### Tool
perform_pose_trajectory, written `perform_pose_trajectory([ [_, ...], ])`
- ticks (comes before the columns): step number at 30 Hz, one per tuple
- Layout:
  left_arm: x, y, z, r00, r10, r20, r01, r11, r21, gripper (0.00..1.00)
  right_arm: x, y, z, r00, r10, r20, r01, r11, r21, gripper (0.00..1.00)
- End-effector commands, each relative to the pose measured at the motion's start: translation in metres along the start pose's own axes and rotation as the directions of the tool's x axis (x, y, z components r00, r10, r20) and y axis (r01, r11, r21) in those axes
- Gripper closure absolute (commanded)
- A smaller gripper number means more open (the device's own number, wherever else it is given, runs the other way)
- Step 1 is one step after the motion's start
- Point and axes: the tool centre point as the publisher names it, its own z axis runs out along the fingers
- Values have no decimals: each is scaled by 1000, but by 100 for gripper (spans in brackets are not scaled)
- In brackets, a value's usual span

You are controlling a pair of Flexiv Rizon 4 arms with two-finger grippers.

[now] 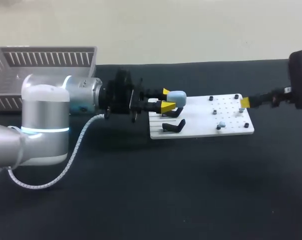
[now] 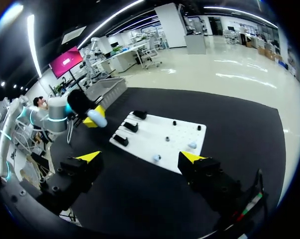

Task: Pick up each earbud case from the left stands, insert the matching earbuds, close the lid, and place the case in the box.

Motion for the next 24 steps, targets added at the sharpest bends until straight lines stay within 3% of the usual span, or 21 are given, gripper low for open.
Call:
perform_pose_trajectory([
  [1,1,0,0,1000,2,3,-2,1000,-2,100,10,32,3,999,-34,7,34,999,8,0],
  [13,1,0,0,1000,2,3,-2,1000,-2,100,11,91,37,997,-62,-47,59,997,-51,0],
  [24,1,0,0,1000,2,3,-2,1000,-2,100,-7,109,72,994,-20,-106,11,996,-86,0],
])
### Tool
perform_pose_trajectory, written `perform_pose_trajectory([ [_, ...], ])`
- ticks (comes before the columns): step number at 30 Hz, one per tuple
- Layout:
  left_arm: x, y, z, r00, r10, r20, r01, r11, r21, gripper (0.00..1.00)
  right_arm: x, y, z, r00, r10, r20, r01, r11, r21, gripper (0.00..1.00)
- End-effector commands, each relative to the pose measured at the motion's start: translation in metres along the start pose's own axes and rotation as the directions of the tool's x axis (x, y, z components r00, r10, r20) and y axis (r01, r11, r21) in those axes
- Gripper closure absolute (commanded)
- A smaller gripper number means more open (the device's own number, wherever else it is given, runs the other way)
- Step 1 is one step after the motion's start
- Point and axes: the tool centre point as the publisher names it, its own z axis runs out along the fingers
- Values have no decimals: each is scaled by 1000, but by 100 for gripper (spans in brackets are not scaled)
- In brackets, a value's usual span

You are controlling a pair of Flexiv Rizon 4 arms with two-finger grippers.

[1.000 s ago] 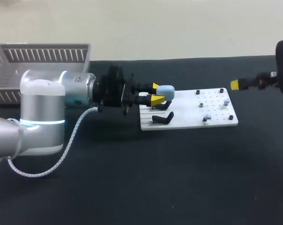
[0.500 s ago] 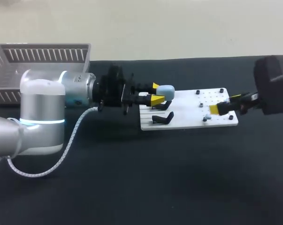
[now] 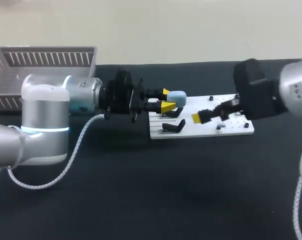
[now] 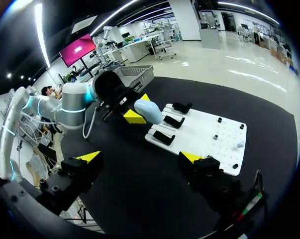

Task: Pick up each earbud case from the left stands, insert the matching earbuds, close the lid, and place the case in the box.

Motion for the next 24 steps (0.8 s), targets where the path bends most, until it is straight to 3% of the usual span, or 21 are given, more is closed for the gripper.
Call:
perform_pose_trajectory([
  [1,1,0,0,1000,3,3,-3,1000,-2,100,-15,0,20,1000,12,-25,-13,1000,-19,0],
  [24,1,0,0,1000,3,3,-3,1000,-2,100,-38,-19,59,994,81,-69,-80,997,20,0],
])
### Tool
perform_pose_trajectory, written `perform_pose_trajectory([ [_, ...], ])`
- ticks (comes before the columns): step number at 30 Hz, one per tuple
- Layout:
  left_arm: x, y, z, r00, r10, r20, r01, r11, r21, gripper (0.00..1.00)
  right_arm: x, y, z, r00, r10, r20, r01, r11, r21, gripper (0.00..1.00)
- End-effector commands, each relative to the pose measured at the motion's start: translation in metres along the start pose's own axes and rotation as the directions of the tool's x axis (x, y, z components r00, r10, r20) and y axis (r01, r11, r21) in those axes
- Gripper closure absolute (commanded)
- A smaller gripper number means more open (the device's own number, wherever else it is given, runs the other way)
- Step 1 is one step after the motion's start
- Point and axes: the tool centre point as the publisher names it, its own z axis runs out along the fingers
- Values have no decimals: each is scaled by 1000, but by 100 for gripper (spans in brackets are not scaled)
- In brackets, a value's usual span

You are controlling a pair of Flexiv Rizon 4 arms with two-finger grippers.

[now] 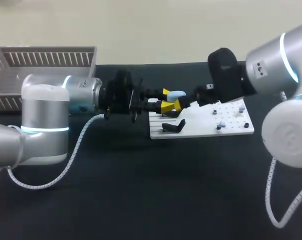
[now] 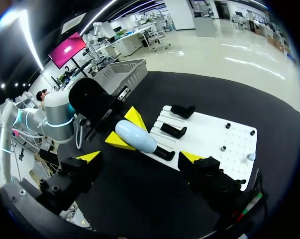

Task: Pick up each earbud case from the left stands, insert the matching earbuds, close the lid, and place the case in the box.

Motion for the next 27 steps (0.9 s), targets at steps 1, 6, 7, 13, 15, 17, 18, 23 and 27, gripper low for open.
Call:
perform_pose_trajectory([
  [1,1,0,0,1000,3,3,-3,1000,-2,100,-4,0,8,1000,4,-4,-4,1000,8,0],
  [6,1,0,0,1000,3,3,-3,1000,-2,100,-5,-5,13,1000,13,-10,-13,1000,13,0],
  [7,1,0,0,1000,3,3,-3,1000,-2,100,-6,-6,14,1000,16,-11,-16,1000,15,0],
  [13,1,0,0,1000,3,3,-3,1000,-2,100,-9,-11,16,1000,30,-6,-30,999,27,0],
  [15,1,0,0,1000,3,3,-3,1000,-2,100,-10,-13,16,999,36,-2,-36,999,31,0],
  [17,1,0,0,1000,3,3,-3,1000,-2,100,-11,-15,16,999,39,-1,-39,999,33,0],
  [18,1,0,0,1000,3,3,-3,1000,-2,100,-12,-16,16,999,41,1,-41,998,38,0],
  [23,1,0,0,1000,3,3,-3,1000,-2,100,-12,-19,16,999,50,5,-50,998,45,0],
  [27,1,0,0,1000,3,3,-3,1000,-2,100,-14,-20,16,999,53,8,-54,997,49,0],
])
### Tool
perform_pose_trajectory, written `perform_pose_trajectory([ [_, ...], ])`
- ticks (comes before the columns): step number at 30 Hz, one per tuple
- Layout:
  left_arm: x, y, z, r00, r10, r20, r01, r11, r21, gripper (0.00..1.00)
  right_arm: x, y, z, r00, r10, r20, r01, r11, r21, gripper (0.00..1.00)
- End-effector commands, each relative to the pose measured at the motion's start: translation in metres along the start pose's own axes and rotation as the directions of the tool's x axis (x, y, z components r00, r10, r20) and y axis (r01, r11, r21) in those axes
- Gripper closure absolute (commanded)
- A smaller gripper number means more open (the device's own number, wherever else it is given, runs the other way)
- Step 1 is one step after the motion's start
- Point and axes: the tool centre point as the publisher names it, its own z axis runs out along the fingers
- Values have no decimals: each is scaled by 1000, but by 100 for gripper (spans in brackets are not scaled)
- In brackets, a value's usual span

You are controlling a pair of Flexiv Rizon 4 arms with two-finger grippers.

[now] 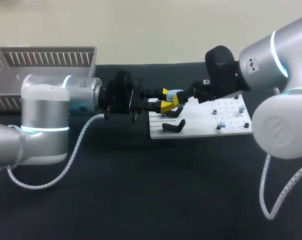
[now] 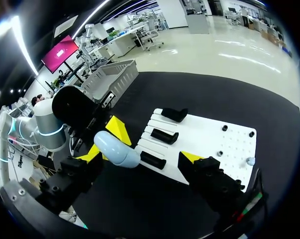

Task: Pick up each earbud case from the left stands, insert the matching earbuds, close the lid, and place the case in the box.

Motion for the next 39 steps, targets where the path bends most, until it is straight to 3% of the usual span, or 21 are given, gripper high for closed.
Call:
perform_pose_trajectory([
  [1,1,-2,0,1000,3,3,-3,1000,0,100,-2,0,0,1000,5,11,-5,1000,17,0],
  [7,1,-2,0,1000,3,3,-3,1000,0,100,-9,5,-12,999,-16,51,15,1000,28,0],
  [12,1,-2,0,1000,3,3,-3,1000,0,100,-11,3,-29,988,-135,78,119,976,185,0],
  [16,1,-2,0,1000,3,3,-3,1000,0,100,-10,-9,-41,975,-217,40,193,925,327,0],
  [19,1,-2,0,1000,3,3,-3,1000,0,100,-8,-22,-48,973,-230,9,209,899,384,0],
  [26,1,-2,0,1000,3,3,-3,1000,0,100,-5,-53,-64,979,-199,-38,195,873,447,0],
  [30,1,-2,0,1000,3,3,-3,1000,0,100,-2,-76,-67,979,-174,-109,205,846,493,0],
  [39,1,-2,0,1000,3,3,-3,1000,0,100,11,-122,-64,960,-89,-264,216,837,503,0],
])
